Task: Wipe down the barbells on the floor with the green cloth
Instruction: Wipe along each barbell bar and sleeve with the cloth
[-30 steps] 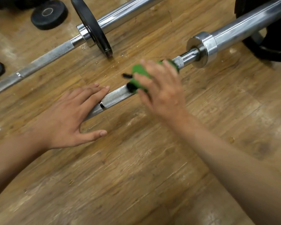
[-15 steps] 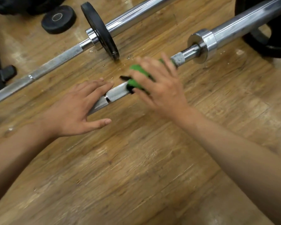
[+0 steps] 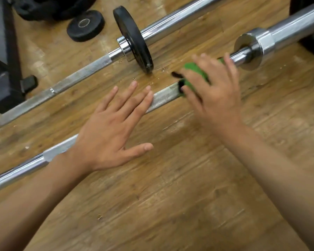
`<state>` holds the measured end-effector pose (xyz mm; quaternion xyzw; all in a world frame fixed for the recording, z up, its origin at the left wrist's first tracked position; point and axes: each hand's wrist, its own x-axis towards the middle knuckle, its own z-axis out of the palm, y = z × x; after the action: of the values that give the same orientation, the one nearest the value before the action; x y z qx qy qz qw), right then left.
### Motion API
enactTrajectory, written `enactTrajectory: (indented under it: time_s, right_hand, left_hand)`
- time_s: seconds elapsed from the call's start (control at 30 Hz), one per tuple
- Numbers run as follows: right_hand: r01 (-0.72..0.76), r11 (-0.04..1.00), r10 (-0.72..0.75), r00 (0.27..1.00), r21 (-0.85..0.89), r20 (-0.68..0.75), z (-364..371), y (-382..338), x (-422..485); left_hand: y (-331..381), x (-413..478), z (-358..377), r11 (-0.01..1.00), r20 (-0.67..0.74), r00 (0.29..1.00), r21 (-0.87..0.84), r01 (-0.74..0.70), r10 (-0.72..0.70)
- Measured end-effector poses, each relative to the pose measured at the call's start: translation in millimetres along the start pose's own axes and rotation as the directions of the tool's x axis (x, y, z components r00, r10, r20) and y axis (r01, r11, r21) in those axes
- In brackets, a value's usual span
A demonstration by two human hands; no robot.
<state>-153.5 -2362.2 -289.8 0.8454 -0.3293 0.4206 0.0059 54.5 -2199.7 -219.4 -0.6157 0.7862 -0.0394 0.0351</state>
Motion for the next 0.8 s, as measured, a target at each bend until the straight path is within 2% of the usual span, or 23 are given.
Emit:
enactTrajectory:
  time_s: [0.1, 0.17, 0.23, 0.3, 0.37, 0.4, 0.5, 0.57, 0.6, 0.63, 0.7, 0.77, 0.8]
  right_hand:
    - [-0.232, 0.972, 0.234, 0.965, 0.033, -0.115, 2.7, 27.9, 10.9]
    - [-0.317, 0.941, 0.333, 0.931, 0.120, -0.150, 16.3, -1.1, 13.6]
    - [-0.252, 0.952, 0.273, 0.955, 0.177, -0.112, 29.8, -41.5, 9.1]
    - [-0.096, 0.981, 0.105, 0.993, 0.169, -0.046, 33.4, -61.0, -0.4]
    - [0.044, 0.994, -0.043, 0.999, 0.095, -0.013, 27.3, -42.6, 5.1]
    - [0.050, 0.997, -0.049, 0.999, 0.056, -0.010, 23.9, -27.7, 10.4]
    - [-0.182, 0.983, 0.181, 0.983, -0.008, -0.030, 8.5, 18.3, 31.6]
    - [-0.313, 0.949, 0.311, 0.949, -0.028, -0.056, 5.8, 15.4, 41.1]
    - [-0.324, 0.946, 0.323, 0.945, -0.014, -0.056, 7.2, 0.7, 43.3]
    - [-0.286, 0.958, 0.286, 0.958, 0.014, -0.035, 9.2, -17.0, 42.0]
    - [-0.088, 0.992, 0.081, 0.994, 0.096, 0.075, 10.2, -48.0, 31.2]
    - [0.117, 0.988, -0.135, 0.972, 0.104, 0.192, 0.9, -48.7, 23.9]
    - [0.143, 0.987, -0.157, 0.961, 0.077, 0.229, -4.7, -36.3, 26.9]
  left_hand:
    - [-3.5, 5.4, -2.6, 0.986, 0.010, 0.996, -0.141, 0.093, -0.092]
    - [-5.9, 8.9, -2.8, 0.975, 0.001, 0.991, -0.178, 0.130, -0.132]
    - [-8.4, 10.0, -2.8, 0.976, -0.005, 0.993, -0.186, 0.117, -0.120]
    - [-10.1, 10.9, -2.9, 0.976, -0.002, 0.994, -0.188, 0.110, -0.112]
    - [-11.3, 11.8, -3.0, 0.975, -0.008, 0.993, -0.190, 0.113, -0.117]
    - [-11.5, 12.2, -3.0, 0.975, -0.010, 0.993, -0.189, 0.115, -0.119]
    - [-9.2, 12.7, -4.2, 0.981, -0.023, 0.993, -0.159, 0.112, -0.117]
    - [-6.8, 12.1, -4.5, 0.988, -0.053, 0.992, -0.111, 0.106, -0.113]
    - [-4.9, 11.9, -4.0, 0.989, -0.059, 0.992, -0.106, 0.101, -0.108]
    - [-3.1, 11.2, -3.7, 0.989, -0.061, 0.993, -0.112, 0.095, -0.103]
    - [0.0, 8.6, -3.5, 0.989, -0.077, 0.993, -0.124, 0.083, -0.092]
    - [4.8, 5.8, -4.1, 0.990, -0.078, 0.993, -0.121, 0.074, -0.084]
    - [7.8, 4.4, -4.2, 0.990, -0.070, 0.994, -0.114, 0.077, -0.086]
